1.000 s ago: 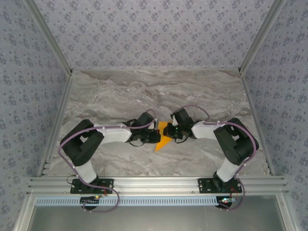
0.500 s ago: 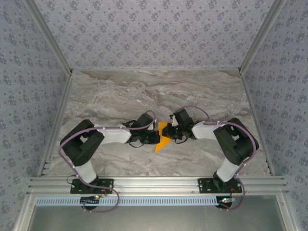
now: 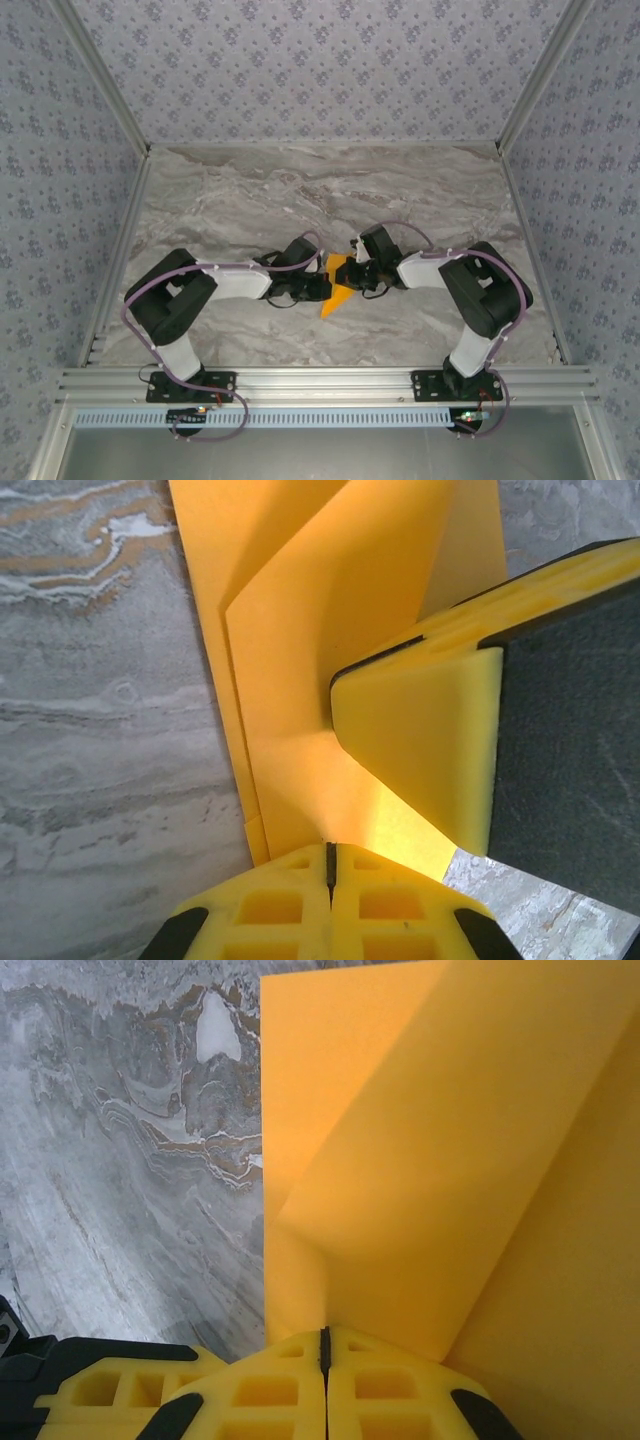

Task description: Fold a paper plane with a square sheet of paper (pick it up from the middle)

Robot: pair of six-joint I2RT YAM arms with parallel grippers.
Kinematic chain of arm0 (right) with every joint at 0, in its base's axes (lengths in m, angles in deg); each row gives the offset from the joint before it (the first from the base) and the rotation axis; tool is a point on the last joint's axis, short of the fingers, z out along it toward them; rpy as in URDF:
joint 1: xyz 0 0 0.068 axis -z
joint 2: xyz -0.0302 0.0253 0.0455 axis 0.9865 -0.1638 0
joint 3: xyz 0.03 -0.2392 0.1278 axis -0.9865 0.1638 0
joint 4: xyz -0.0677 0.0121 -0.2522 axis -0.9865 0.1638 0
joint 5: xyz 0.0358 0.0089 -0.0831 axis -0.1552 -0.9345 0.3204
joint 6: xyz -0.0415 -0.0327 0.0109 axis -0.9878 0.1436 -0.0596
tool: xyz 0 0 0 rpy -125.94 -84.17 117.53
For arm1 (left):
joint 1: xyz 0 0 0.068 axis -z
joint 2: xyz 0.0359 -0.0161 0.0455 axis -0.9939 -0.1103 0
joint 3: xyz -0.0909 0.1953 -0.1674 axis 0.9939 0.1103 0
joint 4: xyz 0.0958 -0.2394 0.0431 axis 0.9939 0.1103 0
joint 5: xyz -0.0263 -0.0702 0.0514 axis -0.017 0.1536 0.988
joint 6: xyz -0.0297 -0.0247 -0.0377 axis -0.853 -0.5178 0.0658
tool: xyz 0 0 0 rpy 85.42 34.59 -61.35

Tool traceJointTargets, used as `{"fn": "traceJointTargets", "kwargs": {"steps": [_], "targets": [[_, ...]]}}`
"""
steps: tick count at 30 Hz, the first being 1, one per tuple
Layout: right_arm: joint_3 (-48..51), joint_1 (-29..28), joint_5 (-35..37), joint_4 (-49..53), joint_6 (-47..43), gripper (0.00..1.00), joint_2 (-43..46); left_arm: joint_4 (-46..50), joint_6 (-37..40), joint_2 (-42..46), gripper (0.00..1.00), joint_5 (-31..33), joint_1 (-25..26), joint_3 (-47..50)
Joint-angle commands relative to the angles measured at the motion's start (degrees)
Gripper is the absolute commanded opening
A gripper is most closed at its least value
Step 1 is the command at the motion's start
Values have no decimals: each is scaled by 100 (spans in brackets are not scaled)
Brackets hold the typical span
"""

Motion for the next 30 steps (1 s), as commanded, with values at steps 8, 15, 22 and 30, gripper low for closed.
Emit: {"fn": "traceJointTargets", "kwargs": {"steps": [8,15,22,30], "targets": [[-130,-37,59,325,-202,6,-254,-153,-22,362,6,-273,53,115],[-141,-47,79,325,-180,6,-277,-224,-73,193,7,-367,56,255],[-181,-43,85,295,-208,5,-264,-160,-142,186,6,-365,93,447],[-6,-38,4,-106,-833,5,157,203,-75,125,3,-110,119,521]]}}
